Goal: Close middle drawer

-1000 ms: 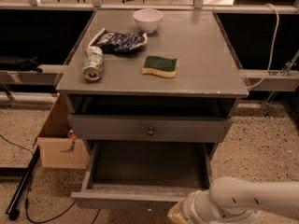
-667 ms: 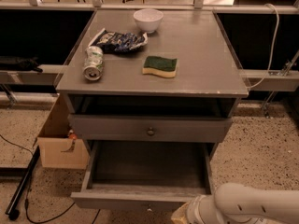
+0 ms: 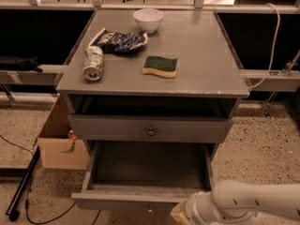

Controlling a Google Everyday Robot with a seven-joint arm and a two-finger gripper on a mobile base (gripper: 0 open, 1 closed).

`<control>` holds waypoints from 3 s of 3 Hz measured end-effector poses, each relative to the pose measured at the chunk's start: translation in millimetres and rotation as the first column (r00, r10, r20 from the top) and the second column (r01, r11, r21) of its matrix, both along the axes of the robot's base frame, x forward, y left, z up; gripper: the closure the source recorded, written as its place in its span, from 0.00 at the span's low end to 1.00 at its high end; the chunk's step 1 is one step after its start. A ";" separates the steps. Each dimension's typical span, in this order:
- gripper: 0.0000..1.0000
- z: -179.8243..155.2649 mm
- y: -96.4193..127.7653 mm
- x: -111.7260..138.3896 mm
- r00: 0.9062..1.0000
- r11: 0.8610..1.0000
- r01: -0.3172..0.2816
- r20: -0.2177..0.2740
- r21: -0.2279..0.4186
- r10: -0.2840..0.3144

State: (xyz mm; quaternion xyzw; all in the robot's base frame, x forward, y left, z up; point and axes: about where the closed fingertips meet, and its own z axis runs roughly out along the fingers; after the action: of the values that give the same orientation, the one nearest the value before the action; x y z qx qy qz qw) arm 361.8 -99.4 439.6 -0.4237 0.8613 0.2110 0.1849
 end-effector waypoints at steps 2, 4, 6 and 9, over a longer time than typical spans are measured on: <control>1.00 -22.9 -16.7 22.2 0.999 0.999 0.044 -0.001 -0.032 -0.044; 0.50 -23.1 -16.3 19.6 0.999 0.998 0.049 -0.004 -0.034 -0.049; 0.01 -29.2 -17.4 39.5 0.996 0.996 0.087 0.005 -0.037 -0.087; 0.59 -33.5 -26.8 110.7 0.991 0.990 0.129 0.045 -0.054 -0.127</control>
Offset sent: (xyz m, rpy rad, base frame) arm 0.0317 -0.0249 -0.0325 -0.0559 -0.0019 -0.0629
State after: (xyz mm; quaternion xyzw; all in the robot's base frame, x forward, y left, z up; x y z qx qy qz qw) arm 472.5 -126.2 406.1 -0.3769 0.8883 0.1655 0.2037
